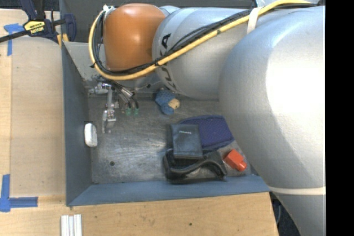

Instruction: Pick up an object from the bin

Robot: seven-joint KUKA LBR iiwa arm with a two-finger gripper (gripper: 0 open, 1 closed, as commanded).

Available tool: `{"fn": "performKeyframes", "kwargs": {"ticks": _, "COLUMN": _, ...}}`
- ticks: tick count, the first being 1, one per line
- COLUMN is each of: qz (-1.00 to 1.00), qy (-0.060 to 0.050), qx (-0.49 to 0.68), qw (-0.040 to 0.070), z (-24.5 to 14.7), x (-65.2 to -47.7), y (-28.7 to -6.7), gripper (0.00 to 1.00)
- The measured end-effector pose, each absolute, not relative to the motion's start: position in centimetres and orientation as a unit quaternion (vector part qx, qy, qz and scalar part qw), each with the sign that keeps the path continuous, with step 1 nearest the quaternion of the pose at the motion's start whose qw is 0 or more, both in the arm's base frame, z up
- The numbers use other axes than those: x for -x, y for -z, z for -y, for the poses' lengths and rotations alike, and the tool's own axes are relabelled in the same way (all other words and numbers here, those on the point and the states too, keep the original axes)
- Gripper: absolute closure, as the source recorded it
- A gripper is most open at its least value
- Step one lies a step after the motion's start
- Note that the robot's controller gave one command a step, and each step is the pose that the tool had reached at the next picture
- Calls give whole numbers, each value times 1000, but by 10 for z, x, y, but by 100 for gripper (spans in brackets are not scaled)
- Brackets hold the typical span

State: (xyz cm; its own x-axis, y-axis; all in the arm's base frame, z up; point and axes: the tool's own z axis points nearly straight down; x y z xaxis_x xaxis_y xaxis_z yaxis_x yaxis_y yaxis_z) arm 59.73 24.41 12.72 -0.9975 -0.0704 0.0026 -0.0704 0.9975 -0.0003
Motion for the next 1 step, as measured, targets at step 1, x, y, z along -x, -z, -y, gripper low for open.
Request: {"fn": "performKeyframes", "kwargs": {"ticks": 1, "qz": 998, "qy": 2, "qx": -58, "qw": -6, "z": -230, "x": -541, "y": -73, "gripper": 0}}
